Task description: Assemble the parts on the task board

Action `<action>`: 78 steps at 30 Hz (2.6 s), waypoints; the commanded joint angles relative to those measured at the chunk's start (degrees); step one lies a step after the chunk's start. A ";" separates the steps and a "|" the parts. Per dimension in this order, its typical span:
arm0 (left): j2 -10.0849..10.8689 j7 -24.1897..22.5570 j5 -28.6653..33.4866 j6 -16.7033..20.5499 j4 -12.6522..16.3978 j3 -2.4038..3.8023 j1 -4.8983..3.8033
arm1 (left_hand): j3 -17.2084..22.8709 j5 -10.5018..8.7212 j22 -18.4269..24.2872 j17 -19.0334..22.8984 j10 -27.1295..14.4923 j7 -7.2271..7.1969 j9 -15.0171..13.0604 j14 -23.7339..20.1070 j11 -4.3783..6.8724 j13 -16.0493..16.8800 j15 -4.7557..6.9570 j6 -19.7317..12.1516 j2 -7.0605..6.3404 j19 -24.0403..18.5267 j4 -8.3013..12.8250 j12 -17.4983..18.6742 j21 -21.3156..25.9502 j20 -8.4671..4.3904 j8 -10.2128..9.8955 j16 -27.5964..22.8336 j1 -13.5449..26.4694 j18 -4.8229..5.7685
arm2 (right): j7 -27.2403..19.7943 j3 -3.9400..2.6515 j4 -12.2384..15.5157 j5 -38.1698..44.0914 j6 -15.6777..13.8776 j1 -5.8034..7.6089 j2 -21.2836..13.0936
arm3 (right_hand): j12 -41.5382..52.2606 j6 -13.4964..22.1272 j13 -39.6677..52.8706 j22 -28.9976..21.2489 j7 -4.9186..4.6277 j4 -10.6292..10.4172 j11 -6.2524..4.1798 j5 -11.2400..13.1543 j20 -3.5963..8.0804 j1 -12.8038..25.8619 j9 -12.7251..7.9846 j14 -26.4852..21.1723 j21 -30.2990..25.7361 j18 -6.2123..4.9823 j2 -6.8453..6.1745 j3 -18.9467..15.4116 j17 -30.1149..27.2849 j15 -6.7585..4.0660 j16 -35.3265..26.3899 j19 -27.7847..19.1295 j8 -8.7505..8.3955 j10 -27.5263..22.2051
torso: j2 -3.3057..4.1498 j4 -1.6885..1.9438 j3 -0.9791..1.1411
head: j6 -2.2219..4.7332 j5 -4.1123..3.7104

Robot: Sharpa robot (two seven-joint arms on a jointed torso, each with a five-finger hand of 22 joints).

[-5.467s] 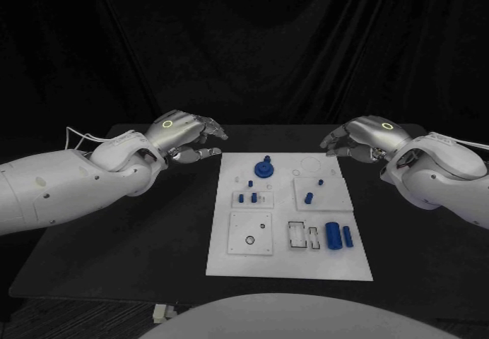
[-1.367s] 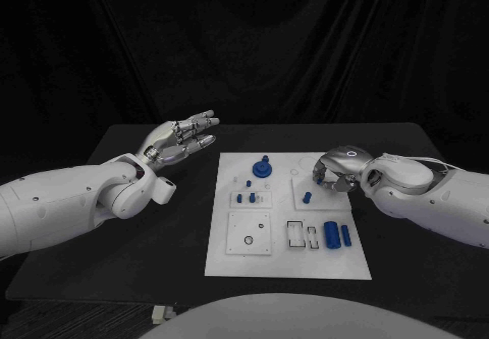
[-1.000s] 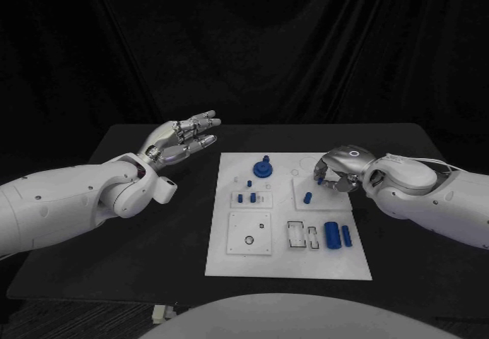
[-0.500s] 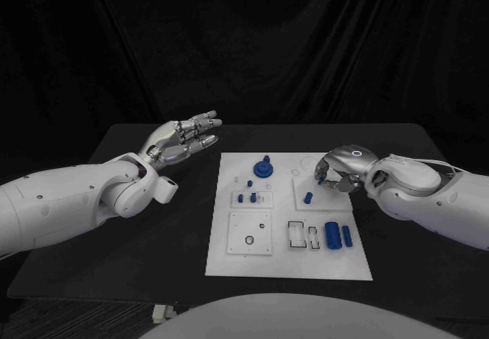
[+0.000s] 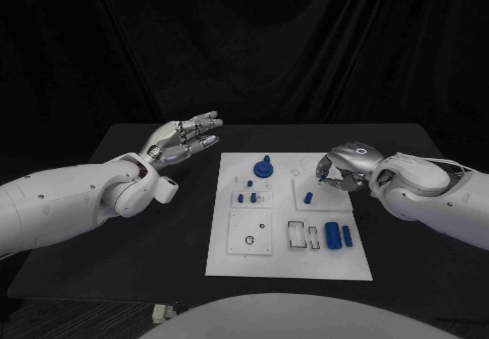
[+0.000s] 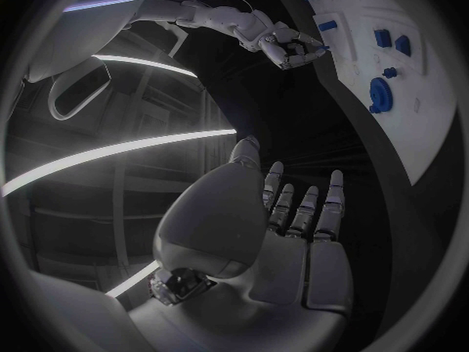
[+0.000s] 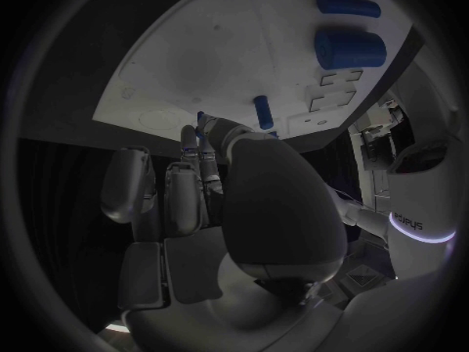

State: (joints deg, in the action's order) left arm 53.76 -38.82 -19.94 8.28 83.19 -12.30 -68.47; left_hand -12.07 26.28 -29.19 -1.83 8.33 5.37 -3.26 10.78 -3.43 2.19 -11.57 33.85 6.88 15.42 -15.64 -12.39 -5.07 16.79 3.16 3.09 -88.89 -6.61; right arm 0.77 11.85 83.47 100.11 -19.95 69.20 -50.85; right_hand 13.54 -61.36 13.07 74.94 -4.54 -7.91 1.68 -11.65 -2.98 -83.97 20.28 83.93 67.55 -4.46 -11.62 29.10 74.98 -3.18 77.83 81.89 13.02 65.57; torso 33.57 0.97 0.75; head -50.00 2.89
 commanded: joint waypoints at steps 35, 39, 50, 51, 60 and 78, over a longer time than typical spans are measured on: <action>0.39 -3.73 0.45 -1.71 0.28 0.06 0.17 | -2.16 -2.49 13.46 1.33 -1.36 -0.95 0.67 -8.94 0.68 -0.19 4.15 -6.39 0.97 -10.10 -0.97 1.07 3.00 -1.38 -0.70 -2.48 0.86 0.78 | 2.11 -0.05 13.72 2.36 0.71 1.16 4.80 | 0.85 -0.32 0.24 9.62 -0.53 0.34 0.14 0.38 0.03 0.86 0.76 3.02 1.69 0.37 -0.26 1.30 2.76 0.08 1.11 0.69 0.43 1.02 | -0.01 0.02 0.01 | 0.00 1.58; 0.47 -4.32 0.45 -1.90 0.30 0.06 0.18 | -3.50 -5.64 13.95 1.58 -2.11 -4.71 1.49 -9.89 0.86 -0.34 3.72 -18.06 1.83 -10.52 -1.12 2.28 2.89 -1.20 -1.47 -2.83 4.41 -0.31 | 1.98 -0.05 13.37 2.51 1.35 0.34 6.11 | 0.84 -0.28 0.24 9.60 -0.59 0.35 0.18 0.43 -0.03 0.92 0.81 3.02 1.61 0.36 -0.21 1.39 2.70 0.18 1.08 0.67 0.41 0.98 | 0.00 0.06 0.00 | 0.00 1.60; 1.14 -4.55 1.82 -2.97 1.27 0.06 0.20 | -4.00 -23.37 23.67 1.83 -6.84 -8.47 2.57 -10.78 2.55 -1.36 4.81 -30.12 0.51 -14.41 -1.24 9.12 4.23 -0.71 -2.50 -3.09 20.58 -2.74 | 2.10 -0.05 12.75 3.61 3.33 -1.25 7.99 | 0.80 -0.09 0.22 9.55 -0.71 0.35 0.30 0.50 -0.16 1.16 0.90 3.00 1.43 0.33 -0.17 1.50 2.56 0.36 1.00 0.61 0.30 0.83 | 0.00 0.04 -0.02 | 0.00 2.43; 1.21 -4.38 2.59 -3.23 1.45 0.06 0.20 | -3.90 -23.54 23.86 1.83 -7.21 -8.14 2.61 -10.78 2.55 -1.46 4.79 -30.44 0.33 -14.45 -1.09 9.63 4.26 -0.65 -2.54 -3.09 21.50 -2.83 | 2.16 -0.05 12.71 3.65 3.53 -1.33 8.10 | 0.80 -0.09 0.22 9.55 -0.71 0.35 0.30 0.50 -0.16 1.16 0.90 3.00 1.43 0.33 -0.17 1.50 2.56 0.36 1.00 0.61 0.30 0.83 | 0.00 0.04 -0.02 | 0.00 2.52; 1.53 -3.77 5.20 -3.81 1.94 0.06 0.20 | -1.48 -23.34 25.12 1.83 -7.92 -5.21 2.56 -10.78 3.02 -1.61 5.95 -30.54 -0.22 -14.75 -1.07 10.42 4.43 -1.81 -2.45 -3.09 23.04 -3.39 | 2.54 -0.04 12.51 3.77 5.14 -1.86 8.74 | 0.77 0.32 0.21 9.48 -0.84 0.37 0.42 0.72 -0.35 1.44 0.96 2.93 1.15 0.29 -0.12 1.60 2.40 0.61 0.90 0.49 0.06 0.66 | 0.01 0.02 -0.02 | 0.00 3.16; 1.41 -3.15 5.62 -4.51 1.65 0.05 0.24 | -0.29 -11.27 25.37 1.83 -7.93 -4.39 2.30 -10.78 1.95 -1.49 5.14 -28.03 1.21 -14.68 -1.03 9.31 4.35 -1.85 -2.23 -3.09 13.43 -3.63 | 2.66 -0.04 12.08 5.37 6.36 -3.73 9.44 | 0.86 0.65 0.24 9.37 -0.96 0.45 0.46 0.78 -0.50 1.56 1.01 2.84 0.77 0.22 -0.01 1.69 2.17 0.78 0.71 0.33 -0.14 0.72 | 0.00 0.04 -0.02 | 0.00 3.80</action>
State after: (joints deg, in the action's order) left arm 55.28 -38.86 -15.14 4.58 84.81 -12.31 -68.32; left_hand -12.21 14.80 -3.92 -0.07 0.50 1.21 -0.93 0.02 -1.14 0.63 -5.92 5.74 8.17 0.87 -16.74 -2.86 -0.84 15.14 0.71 0.21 -74.94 -9.79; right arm 2.33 11.85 95.50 104.27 -14.42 65.65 -41.47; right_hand 14.14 -60.97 13.26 74.90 -5.34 -7.51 1.76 -10.98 -2.97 -82.90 21.23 83.89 68.61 -4.47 -11.77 30.43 74.98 -2.80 78.56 82.31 12.80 66.22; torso 33.57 1.01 0.72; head -49.99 6.68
